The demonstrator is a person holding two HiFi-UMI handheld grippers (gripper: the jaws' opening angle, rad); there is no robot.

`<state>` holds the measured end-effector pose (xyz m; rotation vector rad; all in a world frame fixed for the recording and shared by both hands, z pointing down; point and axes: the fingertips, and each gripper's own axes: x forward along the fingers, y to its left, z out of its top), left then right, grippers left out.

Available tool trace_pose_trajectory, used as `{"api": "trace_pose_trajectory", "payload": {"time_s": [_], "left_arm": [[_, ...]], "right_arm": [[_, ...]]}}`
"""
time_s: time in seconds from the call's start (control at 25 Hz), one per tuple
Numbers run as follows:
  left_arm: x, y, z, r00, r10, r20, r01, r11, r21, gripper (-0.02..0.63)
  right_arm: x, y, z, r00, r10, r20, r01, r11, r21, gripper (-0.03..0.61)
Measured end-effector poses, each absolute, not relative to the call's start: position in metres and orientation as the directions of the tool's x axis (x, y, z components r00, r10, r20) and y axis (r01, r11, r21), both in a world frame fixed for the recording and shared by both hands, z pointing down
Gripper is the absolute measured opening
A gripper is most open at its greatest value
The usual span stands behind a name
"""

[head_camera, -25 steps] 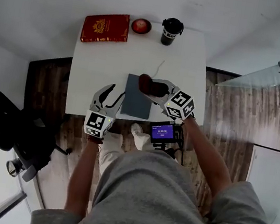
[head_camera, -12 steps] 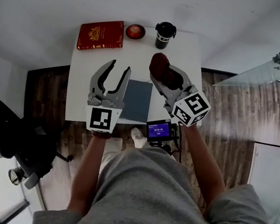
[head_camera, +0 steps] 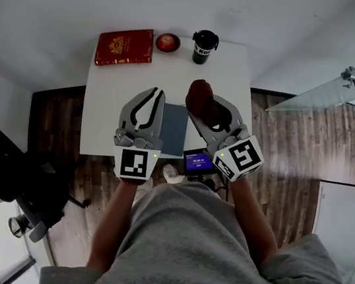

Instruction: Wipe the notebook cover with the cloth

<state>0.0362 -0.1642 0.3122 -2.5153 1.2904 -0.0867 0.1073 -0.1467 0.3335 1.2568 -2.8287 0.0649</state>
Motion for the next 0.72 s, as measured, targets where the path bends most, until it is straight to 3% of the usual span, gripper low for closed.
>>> {"api": "trace_pose_trajectory", "payload": {"time_s": [0.12,0.72], "left_arm": [[0.043,-0.156,0.316,0.592,-0.802,-0.078,-0.779,-0.544,-0.313,-0.002],[0.056,-0.148,0.325,0.597,-0.798,-0.077,-0.782,-0.559,-0.276,0.0]], "right_arm": [[0.113,-0.141,0.331,-0.665,-0.745,0.053,-0.746,0.666,-0.016,0.172],[0.128,-0.13,0.349,-0.618,-0.776,0.129,-0.781,0.625,0.02,0.16]]}}
